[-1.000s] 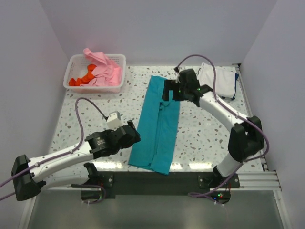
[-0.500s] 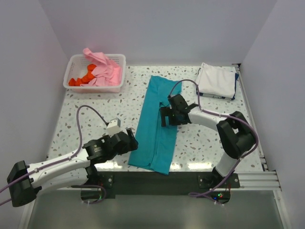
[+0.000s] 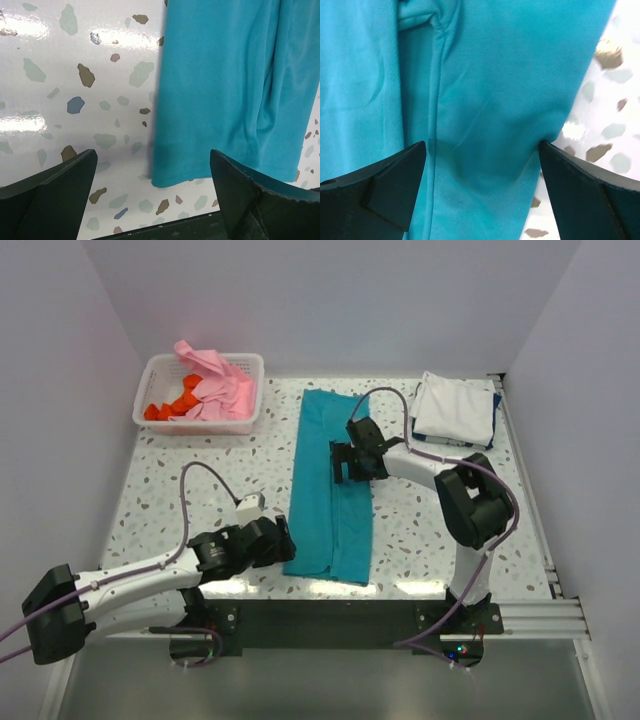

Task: Fold and stack the t-shirts
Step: Fold the tshirt

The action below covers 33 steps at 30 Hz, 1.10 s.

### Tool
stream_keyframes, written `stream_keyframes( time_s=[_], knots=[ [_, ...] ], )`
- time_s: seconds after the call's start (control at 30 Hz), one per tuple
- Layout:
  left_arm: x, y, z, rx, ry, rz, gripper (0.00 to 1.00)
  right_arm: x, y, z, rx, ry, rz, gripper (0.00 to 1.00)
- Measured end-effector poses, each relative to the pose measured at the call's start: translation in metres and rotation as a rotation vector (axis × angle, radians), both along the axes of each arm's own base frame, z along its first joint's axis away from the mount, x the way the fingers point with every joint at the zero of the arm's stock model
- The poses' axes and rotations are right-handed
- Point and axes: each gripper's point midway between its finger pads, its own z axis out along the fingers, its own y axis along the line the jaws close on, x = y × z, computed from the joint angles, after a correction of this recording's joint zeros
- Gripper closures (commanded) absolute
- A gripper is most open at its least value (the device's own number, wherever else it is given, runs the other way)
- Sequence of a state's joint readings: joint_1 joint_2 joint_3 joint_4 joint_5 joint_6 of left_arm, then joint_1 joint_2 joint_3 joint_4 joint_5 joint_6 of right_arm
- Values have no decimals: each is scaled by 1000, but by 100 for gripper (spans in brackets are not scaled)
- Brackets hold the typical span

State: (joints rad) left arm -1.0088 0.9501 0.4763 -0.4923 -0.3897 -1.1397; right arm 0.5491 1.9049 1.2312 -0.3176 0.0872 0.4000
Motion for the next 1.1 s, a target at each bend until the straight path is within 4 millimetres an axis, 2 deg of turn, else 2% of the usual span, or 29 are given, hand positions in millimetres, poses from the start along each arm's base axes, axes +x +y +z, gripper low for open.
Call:
stream_keyframes(
  time_s=[0.1,0.27,0.33,0.4,0.57,0.67,0.73,0.9,0.93,1.0,1.1],
  knots=[
    [-2,-3,-2,-1,13,-20,0,12,-3,2,-3,1,-4,1],
    [-8,-10,-6,-18,49,-48,0,1,-7,3,2,50,11,1],
    [-11,-13,-9,-21,69,-60,0,-6,-9,10,9,60,12,1],
    [-14,-15,-13,-20,93,-73,0,-14,-11,25,26,48,7,1],
    [-25,-16,-26,-25,148,-98,21,-33,-22,80,101,-47,-40,1],
    [-28,-17,-28,-42,153,-105,34,-50,-34,93,126,-79,-78,1],
    [-29,-19,-30,-54,157,-113,41,-62,-41,89,127,-67,-94,1],
    [-32,-23,-33,-63,168,-137,55,-92,-59,60,85,14,-127,1],
    [-33,-23,-34,-59,171,-141,62,-96,-61,56,77,28,-132,1],
    [-33,-23,-36,-50,174,-150,67,-104,-67,50,64,44,-141,1],
    [-33,-24,-39,-39,182,-160,87,-113,-73,49,58,52,-153,1]
  ],
)
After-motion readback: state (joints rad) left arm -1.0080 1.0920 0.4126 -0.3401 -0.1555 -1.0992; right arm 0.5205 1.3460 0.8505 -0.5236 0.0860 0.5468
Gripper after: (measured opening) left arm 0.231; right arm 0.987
